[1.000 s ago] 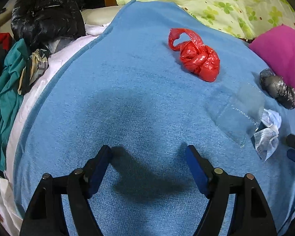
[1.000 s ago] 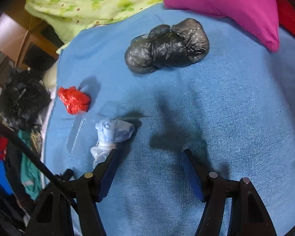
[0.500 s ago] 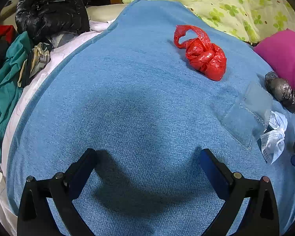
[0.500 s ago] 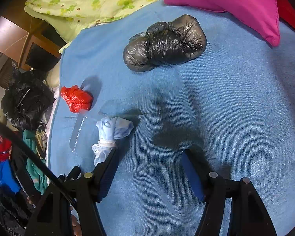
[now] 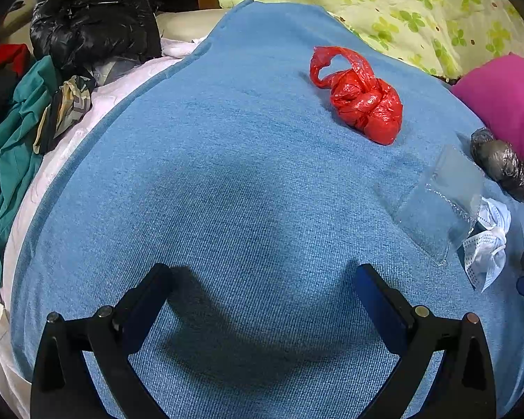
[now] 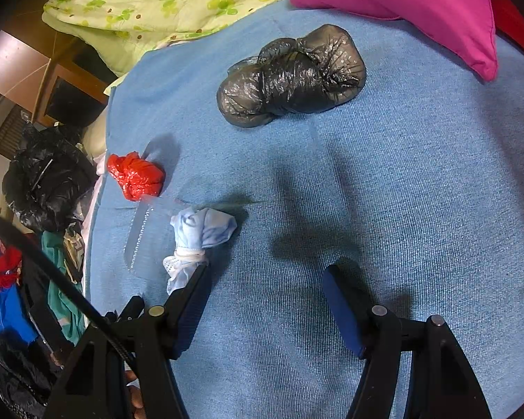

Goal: Collect trash
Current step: 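Lower the right tool toward the light-blue cloth bundle, then close the right tool on the light-blue cloth bundle and lift it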

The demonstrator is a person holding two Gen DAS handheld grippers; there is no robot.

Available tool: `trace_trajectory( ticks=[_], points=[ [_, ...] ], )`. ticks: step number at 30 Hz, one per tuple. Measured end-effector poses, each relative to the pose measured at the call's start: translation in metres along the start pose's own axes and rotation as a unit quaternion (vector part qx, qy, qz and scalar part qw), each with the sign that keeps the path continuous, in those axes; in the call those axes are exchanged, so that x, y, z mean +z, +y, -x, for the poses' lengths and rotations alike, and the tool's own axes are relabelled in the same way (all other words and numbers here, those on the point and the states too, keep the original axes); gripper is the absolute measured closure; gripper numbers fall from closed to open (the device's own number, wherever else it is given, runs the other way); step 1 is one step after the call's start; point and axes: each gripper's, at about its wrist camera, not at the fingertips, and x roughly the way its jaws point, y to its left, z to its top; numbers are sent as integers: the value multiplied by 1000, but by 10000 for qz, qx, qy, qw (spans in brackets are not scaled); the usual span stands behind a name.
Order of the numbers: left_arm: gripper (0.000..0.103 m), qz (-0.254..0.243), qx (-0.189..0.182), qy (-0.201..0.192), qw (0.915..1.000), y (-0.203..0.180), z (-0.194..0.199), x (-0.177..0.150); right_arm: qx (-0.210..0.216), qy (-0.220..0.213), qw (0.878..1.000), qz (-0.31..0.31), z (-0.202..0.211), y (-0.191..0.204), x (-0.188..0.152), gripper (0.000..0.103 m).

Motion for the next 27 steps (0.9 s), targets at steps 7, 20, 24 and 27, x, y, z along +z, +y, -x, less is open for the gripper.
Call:
trace_trajectory(
  ticks=[7,20,24,27],
  points=[
    [0,-37,32,2,10000,0,1,0,-37,-17,10000,44,-3,4,0,31],
    [0,1,68,8,10000,0,0,1,-14,-154,9999,73,-2,8,1,29],
    [0,6,67,25,10000,0,0,2,211,-271,9994,31,3,9,3,29],
    [0,12,62,48,10000,0,0,2,305,-375,9987,144,6,17,1,29]
  ],
)
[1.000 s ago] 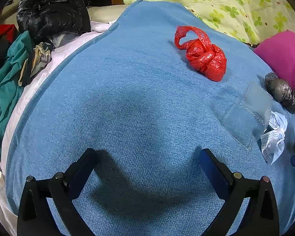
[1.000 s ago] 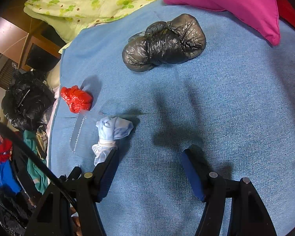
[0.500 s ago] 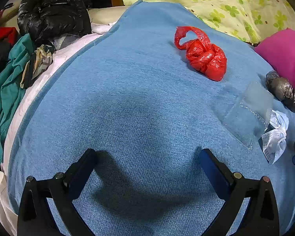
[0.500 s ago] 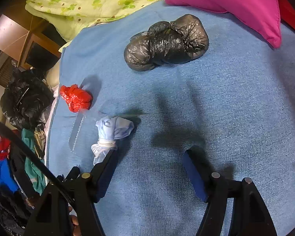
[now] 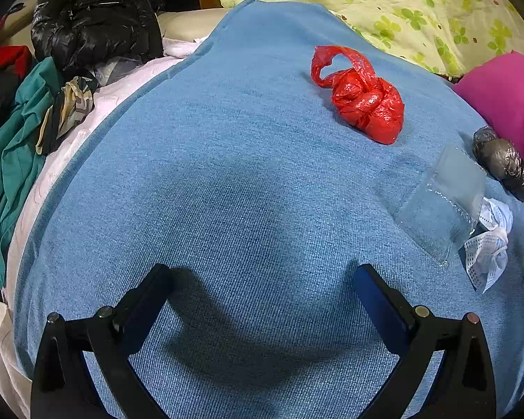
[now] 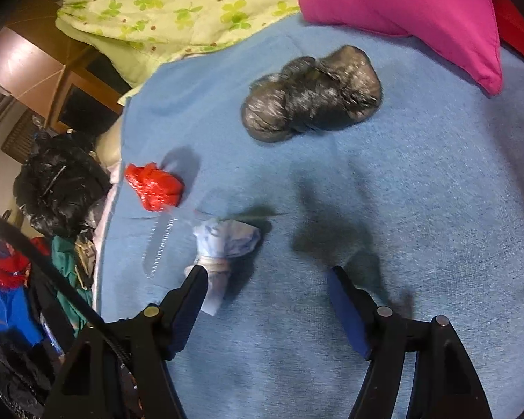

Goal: Collect trash
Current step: 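Close the right tool on the light-blue cloth bundle and lift it, then lower the left tool onto the clear plastic box while the right holds the cloth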

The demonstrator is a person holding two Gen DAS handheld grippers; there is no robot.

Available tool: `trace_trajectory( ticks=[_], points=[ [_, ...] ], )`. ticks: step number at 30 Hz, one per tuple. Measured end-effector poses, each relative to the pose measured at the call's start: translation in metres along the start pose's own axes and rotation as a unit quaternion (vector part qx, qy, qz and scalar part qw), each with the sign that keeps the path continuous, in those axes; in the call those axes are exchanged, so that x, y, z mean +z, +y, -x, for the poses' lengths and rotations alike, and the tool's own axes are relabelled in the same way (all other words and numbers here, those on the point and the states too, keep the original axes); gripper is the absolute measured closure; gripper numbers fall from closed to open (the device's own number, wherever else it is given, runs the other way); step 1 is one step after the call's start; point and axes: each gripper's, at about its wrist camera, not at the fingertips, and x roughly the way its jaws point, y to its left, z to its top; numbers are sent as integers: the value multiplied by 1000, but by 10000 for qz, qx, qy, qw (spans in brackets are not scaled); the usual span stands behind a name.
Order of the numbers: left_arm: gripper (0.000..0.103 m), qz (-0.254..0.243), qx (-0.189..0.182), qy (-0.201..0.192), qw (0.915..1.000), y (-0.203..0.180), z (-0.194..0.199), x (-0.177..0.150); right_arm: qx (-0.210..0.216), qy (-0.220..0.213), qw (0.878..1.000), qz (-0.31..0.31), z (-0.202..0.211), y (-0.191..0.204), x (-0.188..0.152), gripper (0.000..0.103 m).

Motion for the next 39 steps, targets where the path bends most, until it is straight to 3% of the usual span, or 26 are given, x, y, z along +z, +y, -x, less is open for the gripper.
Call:
trace_trajectory(
  ticks=[6,10,18,21,25,32,39],
  points=[
    [0,101,-71,7,9999,2,8,2,96,-34,9999,68,-7,13,-4,29],
    [0,-38,102,-601,9981,-1,31,4,124,-157,9997,114,-13,23,-3,30],
    [0,-492,100,-1387,9891,-15,60,0,-132,-64,9995,277,-43,41,-4,48],
    [0,-600,190,-1577,9855,-16,66,0,-448,-131,9972,592,-51,51,-4,58],
    [0,-619,119,-1513,9865,-14,63,1,-587,-177,9948,814,-52,55,-6,74],
    [0,-615,9,-1518,9865,-18,64,0,-697,-494,9915,980,-22,46,-4,75],
    [0,-674,-93,-1512,9862,-25,65,-1,-469,-822,9910,945,21,30,0,75]
  ],
)
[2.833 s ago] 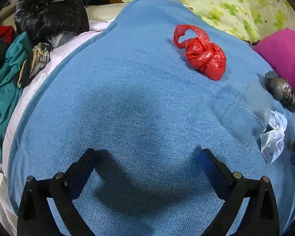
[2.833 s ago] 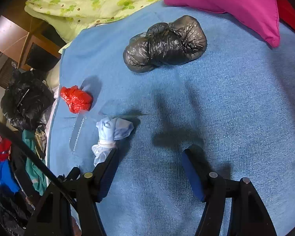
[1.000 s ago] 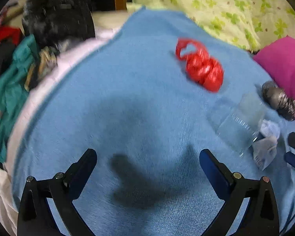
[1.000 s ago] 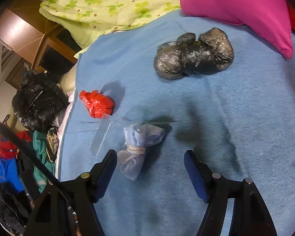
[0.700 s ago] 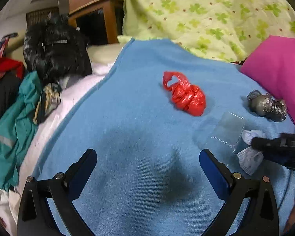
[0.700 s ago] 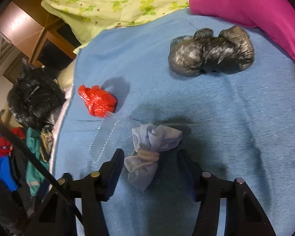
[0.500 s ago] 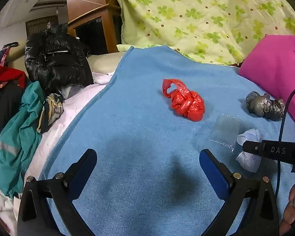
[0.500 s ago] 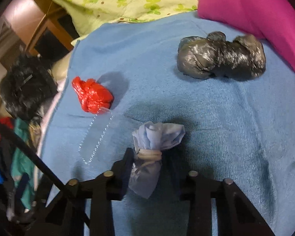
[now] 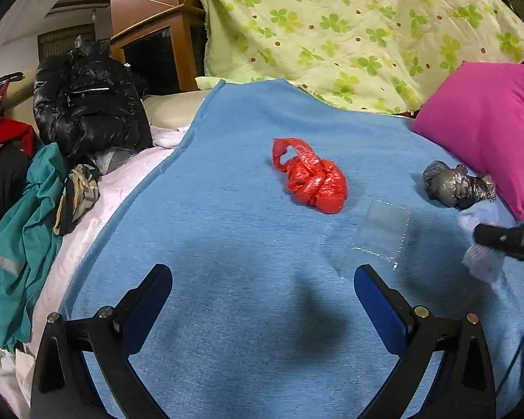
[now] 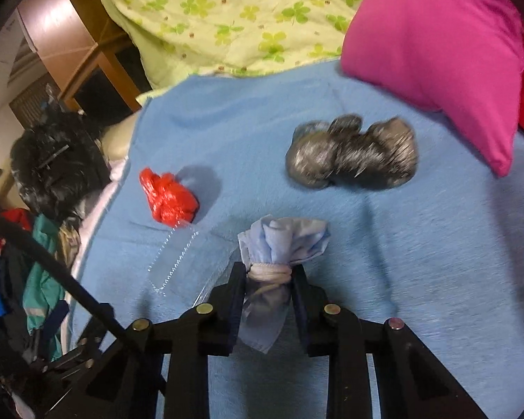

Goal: Collect trash
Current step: 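Lower the left tool onto the clear plastic box while the right holds the cloth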

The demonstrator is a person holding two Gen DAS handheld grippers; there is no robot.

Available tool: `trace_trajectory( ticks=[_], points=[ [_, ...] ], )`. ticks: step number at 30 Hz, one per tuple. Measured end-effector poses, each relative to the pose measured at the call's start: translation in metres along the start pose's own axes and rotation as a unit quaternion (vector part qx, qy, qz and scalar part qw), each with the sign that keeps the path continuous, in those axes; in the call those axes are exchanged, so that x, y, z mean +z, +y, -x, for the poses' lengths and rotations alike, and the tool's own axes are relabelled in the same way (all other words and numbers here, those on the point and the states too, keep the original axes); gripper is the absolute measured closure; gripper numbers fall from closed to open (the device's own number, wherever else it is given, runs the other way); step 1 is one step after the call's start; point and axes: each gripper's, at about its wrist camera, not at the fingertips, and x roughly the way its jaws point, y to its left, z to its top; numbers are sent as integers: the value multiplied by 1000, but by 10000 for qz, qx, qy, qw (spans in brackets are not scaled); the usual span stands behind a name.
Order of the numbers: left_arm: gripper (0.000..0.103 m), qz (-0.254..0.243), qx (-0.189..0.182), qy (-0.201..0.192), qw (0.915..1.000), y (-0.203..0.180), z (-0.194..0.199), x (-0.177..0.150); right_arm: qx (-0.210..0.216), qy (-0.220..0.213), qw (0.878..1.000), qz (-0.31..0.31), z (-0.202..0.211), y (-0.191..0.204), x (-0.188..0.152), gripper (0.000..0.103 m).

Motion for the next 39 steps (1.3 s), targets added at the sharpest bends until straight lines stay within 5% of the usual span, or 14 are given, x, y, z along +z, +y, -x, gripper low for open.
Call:
trace_trajectory(
  ticks=[17,39],
  points=[
    [0,-285,-401,76,9988,-45,-5,4,92,-242,9995,-184,47,-45,7,75],
    [0,-77,-961,472,9942,-41,-27,8,21,-347,9992,-177,48,-50,8,75]
  ],
)
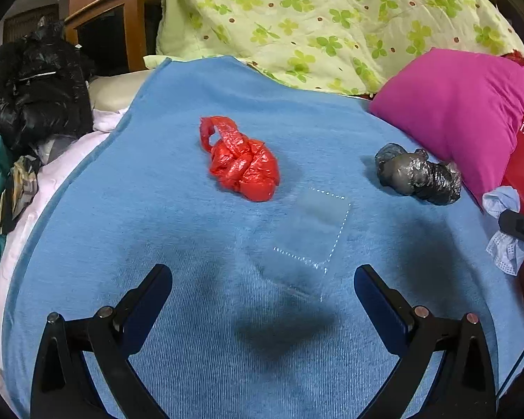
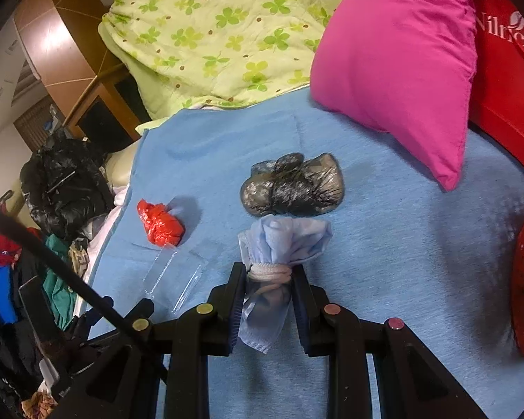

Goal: Collect trash
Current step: 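Lower the left tool onto the clear plastic box while the right holds the cloth, then close the left tool on the clear plastic box while the right holds the cloth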

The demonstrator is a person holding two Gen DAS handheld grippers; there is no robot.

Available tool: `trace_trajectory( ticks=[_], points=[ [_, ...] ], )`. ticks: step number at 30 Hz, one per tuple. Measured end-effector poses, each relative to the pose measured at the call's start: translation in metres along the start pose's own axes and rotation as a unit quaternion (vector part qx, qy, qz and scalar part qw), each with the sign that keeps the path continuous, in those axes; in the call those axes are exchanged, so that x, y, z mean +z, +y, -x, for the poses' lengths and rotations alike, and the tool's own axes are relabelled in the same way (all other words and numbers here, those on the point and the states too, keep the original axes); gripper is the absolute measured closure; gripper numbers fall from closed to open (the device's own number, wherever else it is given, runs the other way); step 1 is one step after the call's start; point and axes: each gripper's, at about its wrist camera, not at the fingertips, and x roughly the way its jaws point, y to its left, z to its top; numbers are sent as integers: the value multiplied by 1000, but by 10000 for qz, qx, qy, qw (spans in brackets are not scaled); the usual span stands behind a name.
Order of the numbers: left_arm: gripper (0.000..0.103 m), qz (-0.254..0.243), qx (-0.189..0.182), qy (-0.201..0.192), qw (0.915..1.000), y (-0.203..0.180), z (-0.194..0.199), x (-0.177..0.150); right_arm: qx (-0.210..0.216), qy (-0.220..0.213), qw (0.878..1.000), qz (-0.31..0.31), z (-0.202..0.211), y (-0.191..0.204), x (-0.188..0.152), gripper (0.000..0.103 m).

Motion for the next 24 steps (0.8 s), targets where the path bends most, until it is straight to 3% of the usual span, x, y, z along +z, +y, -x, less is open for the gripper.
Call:
trace_trajectory(
  ticks=[10,13,18,24],
  points=[
    [0,-21,-122,232,9997,-7,-29,15,59,29,10000,-60,-6,-8,7,75],
    [13,25,-269,217,9994,-9,-30,15,23,50,10000,55,-8,-3,5,75],
    [48,-103,-419,168,9989,-13,-29,15,-65,103,9997,192,-14,2,3,75],
    [50,-38,-501,1,9987,-11,-16,13,-131,128,9994,288,-17,6,1,75]
  ],
)
